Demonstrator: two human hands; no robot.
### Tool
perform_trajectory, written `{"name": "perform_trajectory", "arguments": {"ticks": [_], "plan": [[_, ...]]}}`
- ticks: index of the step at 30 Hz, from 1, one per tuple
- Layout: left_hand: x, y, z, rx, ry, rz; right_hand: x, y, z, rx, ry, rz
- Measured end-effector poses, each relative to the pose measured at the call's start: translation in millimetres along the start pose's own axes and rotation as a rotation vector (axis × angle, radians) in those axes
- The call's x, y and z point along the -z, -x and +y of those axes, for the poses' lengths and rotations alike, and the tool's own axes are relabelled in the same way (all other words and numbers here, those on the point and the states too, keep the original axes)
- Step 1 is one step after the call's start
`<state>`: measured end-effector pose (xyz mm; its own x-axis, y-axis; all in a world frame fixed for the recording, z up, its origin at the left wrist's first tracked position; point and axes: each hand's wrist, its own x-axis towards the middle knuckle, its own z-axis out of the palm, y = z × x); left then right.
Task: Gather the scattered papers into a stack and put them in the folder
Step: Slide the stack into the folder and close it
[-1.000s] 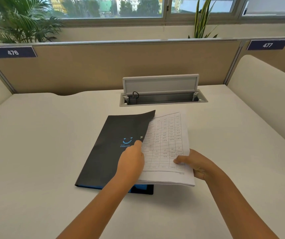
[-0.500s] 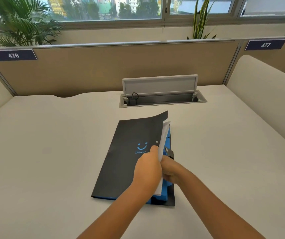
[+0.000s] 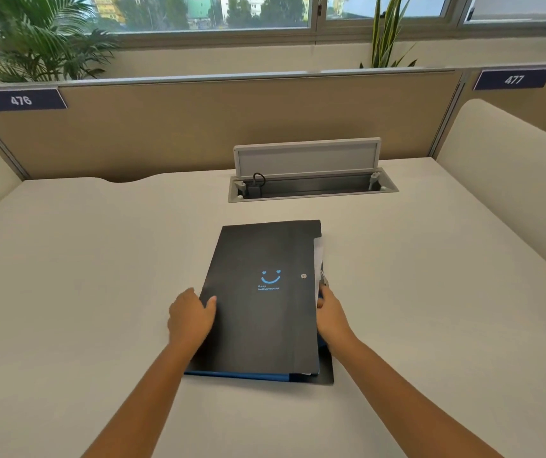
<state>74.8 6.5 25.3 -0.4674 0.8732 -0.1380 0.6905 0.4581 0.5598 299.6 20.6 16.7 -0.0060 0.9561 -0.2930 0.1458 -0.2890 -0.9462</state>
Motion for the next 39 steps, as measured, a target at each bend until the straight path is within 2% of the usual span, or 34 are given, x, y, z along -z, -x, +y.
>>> {"name": "perform_trajectory", "arguments": {"ticks": [5, 7, 9, 11, 16, 17, 20, 22, 25, 29, 35, 39], "plan": [[-7, -9, -6, 0.023, -0.018, 0.007, -5, -3, -6, 0.115, 0.111, 0.048], [-8, -13, -10, 0.040, -0.006, -0.011, -3, -6, -11, 0.060, 0.067, 0.077], [-10, -15, -14, 0.033, 0.002, -0.036, -1, -11, -11, -0.075, -0.031, 0.122], [-12, -14, -14, 0.019, 0.000, -0.029, 0, -14, -4, -0.146, -0.072, 0.107], [-20, -6, -17, -0.081, -0.108, 0.107, 0, -13, -8, -0.125, -0.149, 0.102], [-21, -5, -18, -0.098, -0.125, 0.135, 1, -13, -10, -0.114, -0.112, 0.090], [-22, -6, -19, -0.141, -0.159, 0.167, 9, -20, -12, 0.012, 0.301, 0.006], [-21, -8, -20, -0.157, -0.166, 0.164, 12, -23, -15, 0.058, 0.422, 0.019], [-20, -10, -24, -0.172, -0.166, 0.153, 11, -27, -22, 0.051, 0.365, 0.100], [-18, -17, -31, -0.205, -0.185, 0.113, 9, -33, -21, 0.104, 0.298, 0.094], [-12, -21, -37, -0.202, -0.101, 0.028, 11, -40, -17, 0.184, 0.241, 0.240], [-11, -22, -35, -0.176, -0.056, -0.012, 11, -43, -20, 0.092, 0.063, 0.176]]}}
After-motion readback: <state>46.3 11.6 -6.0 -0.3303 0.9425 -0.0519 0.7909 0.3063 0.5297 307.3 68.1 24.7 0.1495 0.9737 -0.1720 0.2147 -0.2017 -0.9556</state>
